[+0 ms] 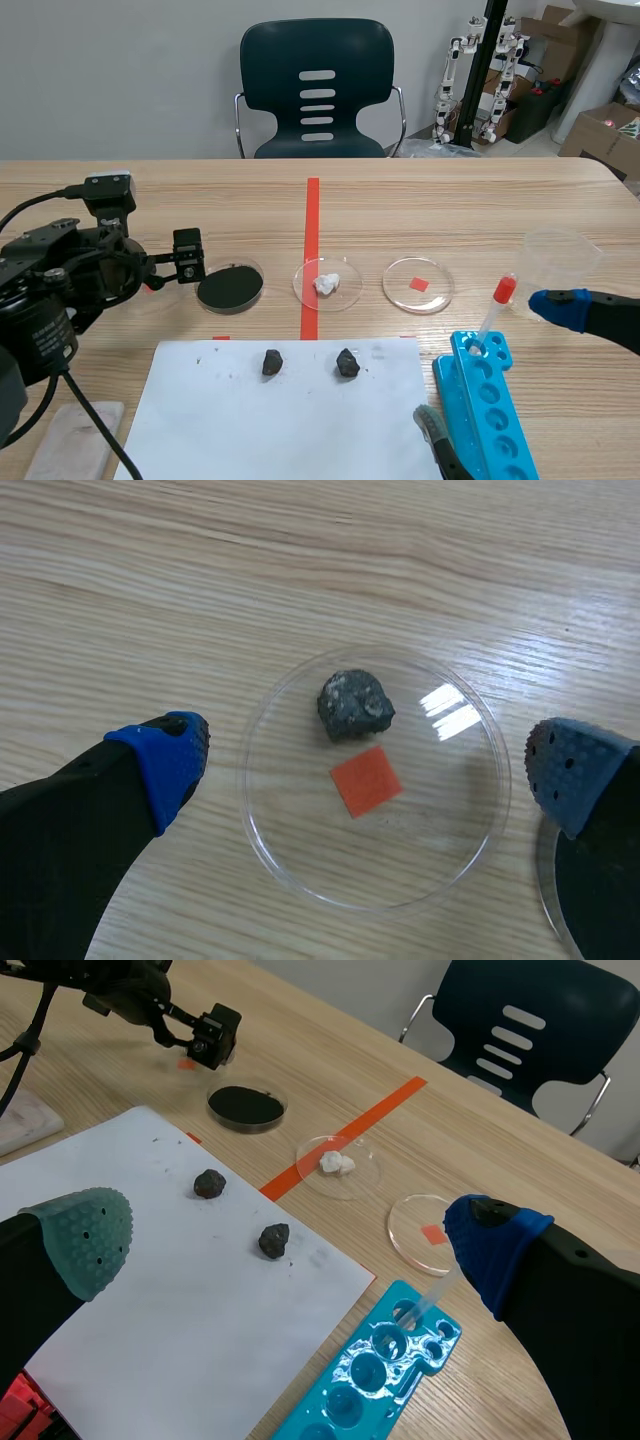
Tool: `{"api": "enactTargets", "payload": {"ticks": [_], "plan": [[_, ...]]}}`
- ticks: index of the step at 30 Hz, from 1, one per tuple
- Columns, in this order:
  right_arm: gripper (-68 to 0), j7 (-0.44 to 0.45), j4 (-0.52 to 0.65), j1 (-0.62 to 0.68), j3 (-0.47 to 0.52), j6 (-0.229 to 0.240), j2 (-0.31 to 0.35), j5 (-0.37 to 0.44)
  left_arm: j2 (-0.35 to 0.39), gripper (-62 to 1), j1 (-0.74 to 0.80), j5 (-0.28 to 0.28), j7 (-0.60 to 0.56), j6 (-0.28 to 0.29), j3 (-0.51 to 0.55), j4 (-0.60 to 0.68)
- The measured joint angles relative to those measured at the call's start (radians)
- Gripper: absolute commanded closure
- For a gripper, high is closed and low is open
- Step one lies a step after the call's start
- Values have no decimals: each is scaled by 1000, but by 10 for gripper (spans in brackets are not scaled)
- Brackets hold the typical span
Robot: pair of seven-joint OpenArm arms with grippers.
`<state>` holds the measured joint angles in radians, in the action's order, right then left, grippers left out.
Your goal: Put the mineral in the empty petri dish
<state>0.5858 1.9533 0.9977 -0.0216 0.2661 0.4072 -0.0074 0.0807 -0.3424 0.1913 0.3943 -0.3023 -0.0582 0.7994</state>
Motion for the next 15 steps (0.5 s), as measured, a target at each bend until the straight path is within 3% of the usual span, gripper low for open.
{"api": "enactTargets", "payload": {"ticks": [15], "plan": [[-679,0,0,0,0,0,0,0,0,-623,132,-2,-101,43,0,203]]}}
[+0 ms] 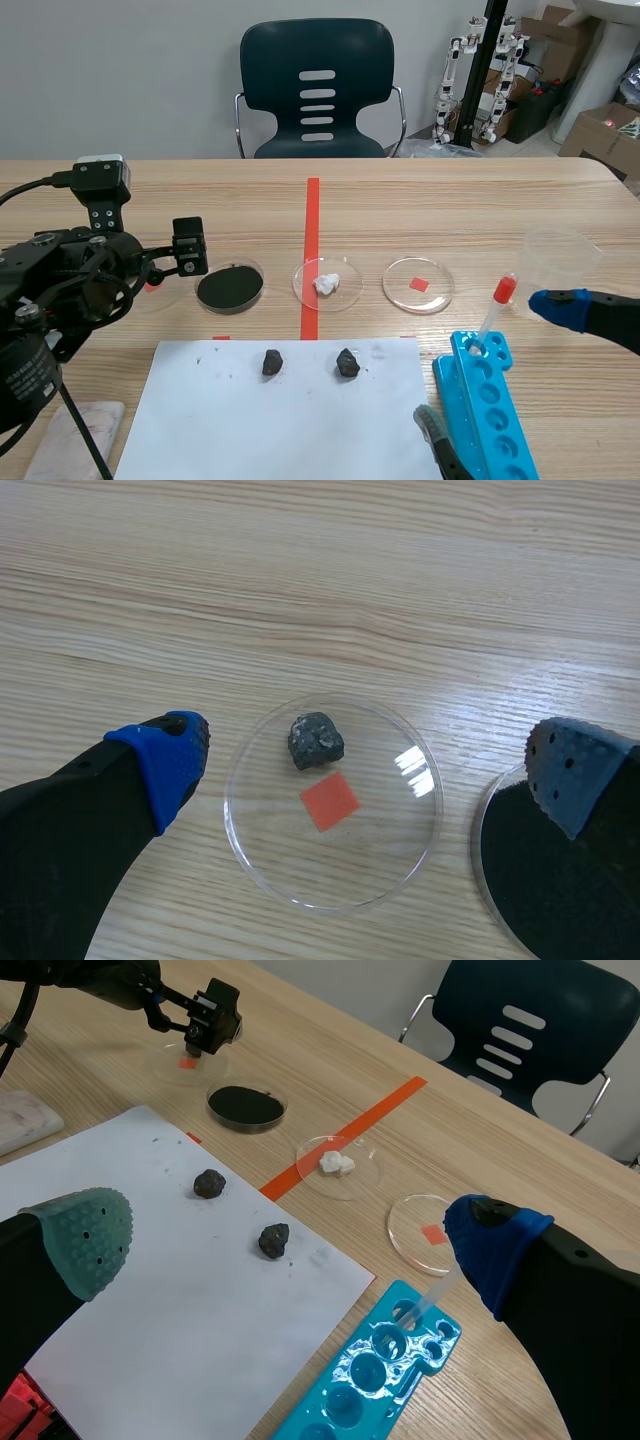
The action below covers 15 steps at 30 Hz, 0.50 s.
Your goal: Put the mineral in the empty petri dish
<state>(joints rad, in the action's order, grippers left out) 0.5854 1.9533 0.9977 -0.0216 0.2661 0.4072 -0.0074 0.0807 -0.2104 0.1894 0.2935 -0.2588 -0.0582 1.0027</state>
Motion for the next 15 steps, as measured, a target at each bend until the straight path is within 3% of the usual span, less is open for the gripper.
{"api": "enactTargets", "payload": {"ticks": [15], "plan": [[-679,0,0,0,0,0,0,0,0,-623,0,-2,6,-1,0,0]]}}
